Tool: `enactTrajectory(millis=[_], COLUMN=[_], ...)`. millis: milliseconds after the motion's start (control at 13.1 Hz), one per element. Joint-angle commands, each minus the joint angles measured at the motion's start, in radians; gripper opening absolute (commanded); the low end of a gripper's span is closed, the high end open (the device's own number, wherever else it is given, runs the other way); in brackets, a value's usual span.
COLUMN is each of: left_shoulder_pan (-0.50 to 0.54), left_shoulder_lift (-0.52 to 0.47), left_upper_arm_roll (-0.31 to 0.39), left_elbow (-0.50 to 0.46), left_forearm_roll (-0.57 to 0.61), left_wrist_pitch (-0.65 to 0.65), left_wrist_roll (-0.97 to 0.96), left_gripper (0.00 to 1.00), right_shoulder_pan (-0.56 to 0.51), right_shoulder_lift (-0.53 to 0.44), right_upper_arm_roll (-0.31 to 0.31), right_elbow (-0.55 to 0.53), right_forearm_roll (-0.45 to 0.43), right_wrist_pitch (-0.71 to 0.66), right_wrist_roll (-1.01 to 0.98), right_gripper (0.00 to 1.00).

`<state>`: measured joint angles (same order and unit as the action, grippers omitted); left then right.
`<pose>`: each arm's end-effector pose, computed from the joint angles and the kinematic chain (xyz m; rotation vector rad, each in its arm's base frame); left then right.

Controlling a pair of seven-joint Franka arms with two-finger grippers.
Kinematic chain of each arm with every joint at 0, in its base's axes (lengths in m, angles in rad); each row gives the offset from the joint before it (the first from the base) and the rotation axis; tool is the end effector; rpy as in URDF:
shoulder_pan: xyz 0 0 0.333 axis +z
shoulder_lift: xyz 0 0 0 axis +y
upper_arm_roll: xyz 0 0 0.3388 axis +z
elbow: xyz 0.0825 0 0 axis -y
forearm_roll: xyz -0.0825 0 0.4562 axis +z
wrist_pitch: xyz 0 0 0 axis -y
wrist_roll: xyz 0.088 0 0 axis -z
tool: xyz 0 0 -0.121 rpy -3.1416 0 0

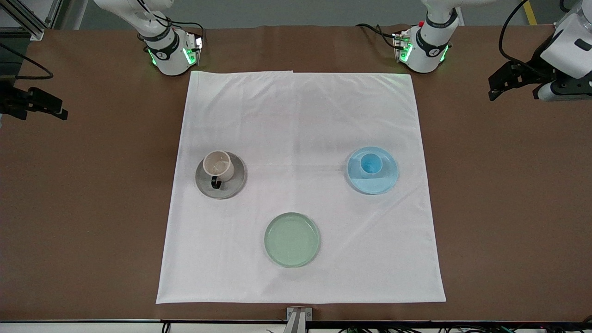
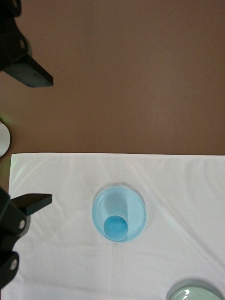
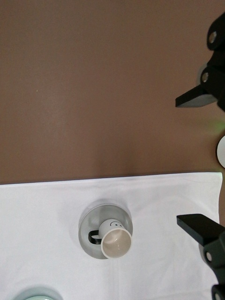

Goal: Place blue cup in blue plate and white mug in gray plate

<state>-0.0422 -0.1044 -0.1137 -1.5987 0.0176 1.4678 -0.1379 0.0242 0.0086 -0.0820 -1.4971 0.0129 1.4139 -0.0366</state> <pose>0.5730 -0.0915 0.6720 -3.1083 0.0243 0.0351 0.6109 -0.0334 0.6545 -3.1218 0.0309 0.1423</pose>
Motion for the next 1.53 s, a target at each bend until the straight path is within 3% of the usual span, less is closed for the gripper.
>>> enactTrajectory(millis=[0,381,610,1449], left_shoulder_pan=[-0.002,0.005,0.008,0.019], left_shoulder_lift=[-0.018,-0.015,-0.011,0.009], left_upper_arm_roll=[-0.006,-0.006,0.003,0.005], left_elbow=[-0.01,-0.004,0.0,0.028], left_forearm_roll=[-0.01,-0.007,-0.001,0.004], left_wrist_pitch=[0.009,-0.021,-0.02,-0.024], left_wrist_roll=[0.017,0.018,0.043,0.078], left_gripper=[1.0,1.0,1.0,1.0], right_shoulder_pan=[-0.001,-0.017,-0.044,-0.04], right_shoulder_lift=[-0.056,-0.102,-0.101,-0.098], right_upper_arm_roll=[0.001,0.007,0.048,0.025], right_elbow=[-0.042,-0.037,-0.035,-0.017], right_forearm_roll=[-0.019,-0.019,-0.021,0.032], right_wrist_pitch=[-0.001,-0.018,-0.003,-0.038], right_wrist_roll=[-0.006,-0.014,-0.034,0.0], right_gripper=[1.0,1.0,1.0,1.0])
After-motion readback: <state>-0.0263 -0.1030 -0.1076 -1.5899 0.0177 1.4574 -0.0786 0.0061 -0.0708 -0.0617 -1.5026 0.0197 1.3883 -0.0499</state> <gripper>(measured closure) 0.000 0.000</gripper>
